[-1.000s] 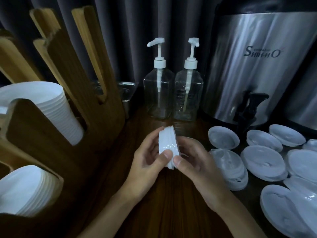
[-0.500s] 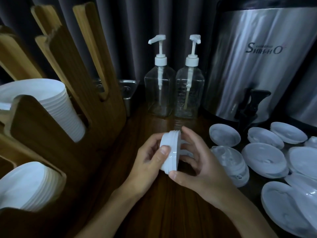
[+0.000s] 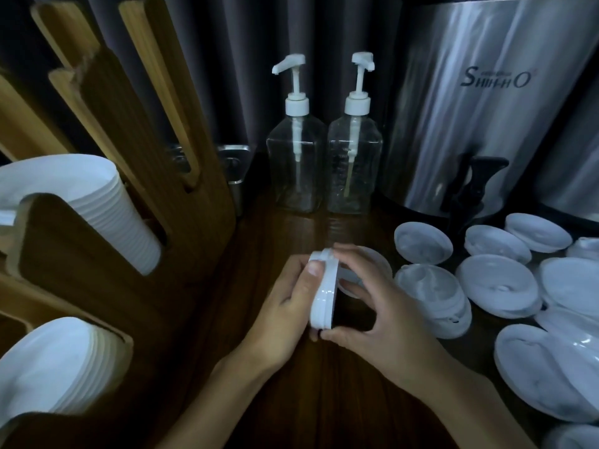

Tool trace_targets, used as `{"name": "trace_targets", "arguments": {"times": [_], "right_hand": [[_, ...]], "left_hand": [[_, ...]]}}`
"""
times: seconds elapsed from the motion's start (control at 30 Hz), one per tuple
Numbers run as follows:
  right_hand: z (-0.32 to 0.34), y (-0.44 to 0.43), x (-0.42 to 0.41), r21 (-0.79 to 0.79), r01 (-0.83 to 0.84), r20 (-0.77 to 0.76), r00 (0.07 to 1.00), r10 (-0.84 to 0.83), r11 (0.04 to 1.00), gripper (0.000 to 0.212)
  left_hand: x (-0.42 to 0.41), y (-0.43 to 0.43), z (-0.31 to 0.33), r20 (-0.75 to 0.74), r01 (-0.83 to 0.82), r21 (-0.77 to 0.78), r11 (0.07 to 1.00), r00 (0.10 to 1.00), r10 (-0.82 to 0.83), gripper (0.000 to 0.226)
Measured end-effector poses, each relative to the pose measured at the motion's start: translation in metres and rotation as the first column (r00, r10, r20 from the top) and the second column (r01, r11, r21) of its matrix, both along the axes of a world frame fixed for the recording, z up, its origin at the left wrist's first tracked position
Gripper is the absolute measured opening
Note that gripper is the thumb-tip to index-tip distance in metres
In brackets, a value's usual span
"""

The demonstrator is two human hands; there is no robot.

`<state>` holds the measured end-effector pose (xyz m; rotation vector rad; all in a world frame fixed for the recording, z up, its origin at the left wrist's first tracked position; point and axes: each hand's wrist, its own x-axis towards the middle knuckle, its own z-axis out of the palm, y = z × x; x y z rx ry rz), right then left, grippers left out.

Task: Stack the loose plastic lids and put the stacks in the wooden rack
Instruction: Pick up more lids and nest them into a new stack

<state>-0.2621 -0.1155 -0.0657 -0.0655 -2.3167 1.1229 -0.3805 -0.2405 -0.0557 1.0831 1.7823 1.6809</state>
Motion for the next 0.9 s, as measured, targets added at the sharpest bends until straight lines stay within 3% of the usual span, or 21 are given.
{"name": "trace_targets", "arguments": {"times": [0.17, 0.33, 0.43, 0.5, 0.6, 0.77, 0.9], "right_hand": [[-0.003, -0.012, -0.006, -0.025, -0.010, 0.012, 1.000, 0.011, 1.000, 0.091], [-0.008, -0.016, -0.004, -0.224, -0.098, 0.061, 0.992, 0.114, 0.970, 0.099], [-0.005, -0.015, -0.002, -0.320, -0.135, 0.058, 0.985, 0.161, 0.938, 0.090], [-0.002, -0.013, -0.002, -0.294, -0.103, 0.050, 0.991, 0.123, 0.950, 0.085], [-0.001, -0.012, -0.002, -0.278, -0.051, 0.036, 0.997, 0.064, 0.959, 0.095], [-0.002, -0.015, -0.002, -0.119, -0.029, 0.059, 0.998, 0.036, 0.993, 0.091], [-0.006, -0.019, -0.005, 0.028, 0.010, 0.081, 0.997, -0.012, 1.000, 0.097]], "left_hand": [[-0.001, -0.011, -0.003, 0.046, 0.052, -0.031, 0.998, 0.998, -0.051, 0.066], [0.000, -0.010, -0.008, 0.032, 0.085, 0.048, 0.995, 0.996, -0.087, 0.061], [-0.002, -0.012, -0.006, 0.013, 0.090, 0.102, 0.991, 0.996, -0.092, 0.061], [-0.002, -0.014, -0.004, 0.001, 0.096, 0.125, 0.987, 0.995, -0.097, 0.064], [-0.002, -0.015, -0.002, -0.016, 0.101, 0.131, 0.986, 0.995, -0.100, 0.073], [-0.002, -0.014, -0.007, -0.037, 0.109, 0.152, 0.982, 0.994, -0.104, 0.053], [-0.003, -0.013, -0.013, -0.036, 0.063, 0.176, 0.982, 0.998, -0.057, 0.052]]}}
